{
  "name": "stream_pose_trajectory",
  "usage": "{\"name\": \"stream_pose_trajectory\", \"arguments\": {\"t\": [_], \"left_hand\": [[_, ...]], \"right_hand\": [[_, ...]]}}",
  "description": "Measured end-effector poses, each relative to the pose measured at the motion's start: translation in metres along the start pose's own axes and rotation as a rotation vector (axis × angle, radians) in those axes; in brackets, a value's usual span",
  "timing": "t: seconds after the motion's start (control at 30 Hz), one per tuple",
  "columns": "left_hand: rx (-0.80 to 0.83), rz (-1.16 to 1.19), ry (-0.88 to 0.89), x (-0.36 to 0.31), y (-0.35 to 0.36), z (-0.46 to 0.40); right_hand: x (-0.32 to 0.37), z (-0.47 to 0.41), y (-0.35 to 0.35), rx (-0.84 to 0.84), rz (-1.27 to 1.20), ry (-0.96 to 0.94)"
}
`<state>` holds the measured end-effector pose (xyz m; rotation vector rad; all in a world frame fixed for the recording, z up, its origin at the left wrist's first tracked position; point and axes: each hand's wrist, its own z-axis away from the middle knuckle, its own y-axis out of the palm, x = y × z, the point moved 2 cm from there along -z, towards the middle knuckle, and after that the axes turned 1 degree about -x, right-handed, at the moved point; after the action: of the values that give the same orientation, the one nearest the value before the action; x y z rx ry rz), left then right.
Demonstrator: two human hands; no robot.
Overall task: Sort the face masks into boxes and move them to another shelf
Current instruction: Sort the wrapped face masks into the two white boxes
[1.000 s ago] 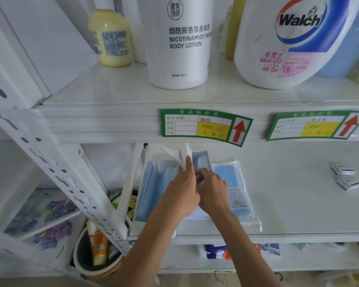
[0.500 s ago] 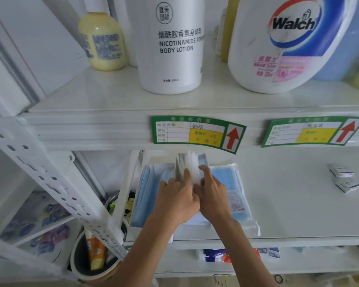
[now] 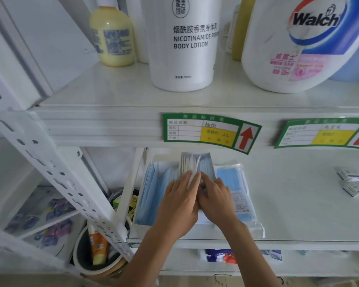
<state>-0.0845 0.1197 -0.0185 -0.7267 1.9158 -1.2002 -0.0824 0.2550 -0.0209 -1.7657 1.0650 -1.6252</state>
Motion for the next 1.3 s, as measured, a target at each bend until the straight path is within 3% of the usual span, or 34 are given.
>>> {"name": "stream_pose_trajectory", "arguments": {"t": [0.2,0.37,0.5,0.57,0.73,0.9,1.07,1.3], "left_hand": [[0.031,-0.071,-0.029,0.004,0.000,0.013],[0.094,0.008,0.011,0.004,-0.006,0.019],[0.029,0.109,-0.022,0.007,-0.032,0.035],[-0.011,0.076,-0.056,0.016,-0.043,0.046],[0.074,-0.030,-0.101,0.042,-0.049,0.073],[0.055,-0.102,-0.191,0.047,-0.047,0.074],[0.065,-0.137,-0.237,0.047,-0.048,0.069],[0.095,-0.259,-0.332,0.050,-0.043,0.065]], "right_hand": [[0.001,0.005,0.003,0.076,0.084,-0.014],[-0.001,0.015,0.004,-0.094,-0.125,0.001],[-0.006,0.023,0.005,-0.254,-0.347,-0.017],[-0.006,0.027,0.008,-0.278,-0.354,-0.030],[0.015,0.038,0.011,-0.407,-0.208,-0.169],[0.056,0.049,0.026,-0.233,0.047,-0.472],[0.063,0.052,0.031,-0.132,0.214,-0.324],[0.069,0.048,0.029,0.019,0.196,-0.132]]}}
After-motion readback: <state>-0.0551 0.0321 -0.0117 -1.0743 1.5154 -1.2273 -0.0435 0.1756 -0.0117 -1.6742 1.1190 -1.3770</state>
